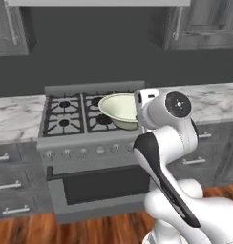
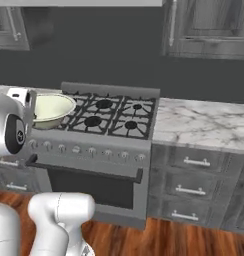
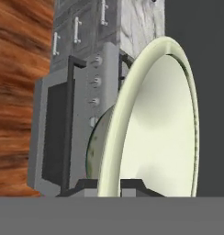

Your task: Pick the mug and place it in the sink. Pick the bowl and place it in the open cabinet and then close the cabinet.

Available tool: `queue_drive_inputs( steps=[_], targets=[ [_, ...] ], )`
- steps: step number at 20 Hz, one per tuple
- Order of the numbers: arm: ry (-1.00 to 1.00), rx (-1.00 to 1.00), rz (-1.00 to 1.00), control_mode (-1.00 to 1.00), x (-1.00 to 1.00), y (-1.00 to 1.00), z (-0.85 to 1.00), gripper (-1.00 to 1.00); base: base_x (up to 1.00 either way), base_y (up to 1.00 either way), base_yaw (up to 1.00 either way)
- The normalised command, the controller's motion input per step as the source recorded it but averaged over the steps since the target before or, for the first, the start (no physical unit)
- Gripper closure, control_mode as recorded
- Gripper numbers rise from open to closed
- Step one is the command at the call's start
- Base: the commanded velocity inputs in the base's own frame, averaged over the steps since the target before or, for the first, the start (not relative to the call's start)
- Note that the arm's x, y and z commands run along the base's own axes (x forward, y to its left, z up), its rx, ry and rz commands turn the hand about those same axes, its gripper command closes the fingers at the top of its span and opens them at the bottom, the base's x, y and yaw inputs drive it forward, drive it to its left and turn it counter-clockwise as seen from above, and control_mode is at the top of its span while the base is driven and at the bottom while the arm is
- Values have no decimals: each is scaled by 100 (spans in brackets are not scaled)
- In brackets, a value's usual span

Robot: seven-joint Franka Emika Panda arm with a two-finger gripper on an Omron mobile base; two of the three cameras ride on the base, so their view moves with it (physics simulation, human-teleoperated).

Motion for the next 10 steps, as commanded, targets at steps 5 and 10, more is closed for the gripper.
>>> queue_drive_inputs(
  steps=[5,10],
  targets=[
    [0,0,0,100,0,0,0,100,-1,-37,-51],
    [0,0,0,100,0,0,0,100,16,-52,-40]
  ],
)
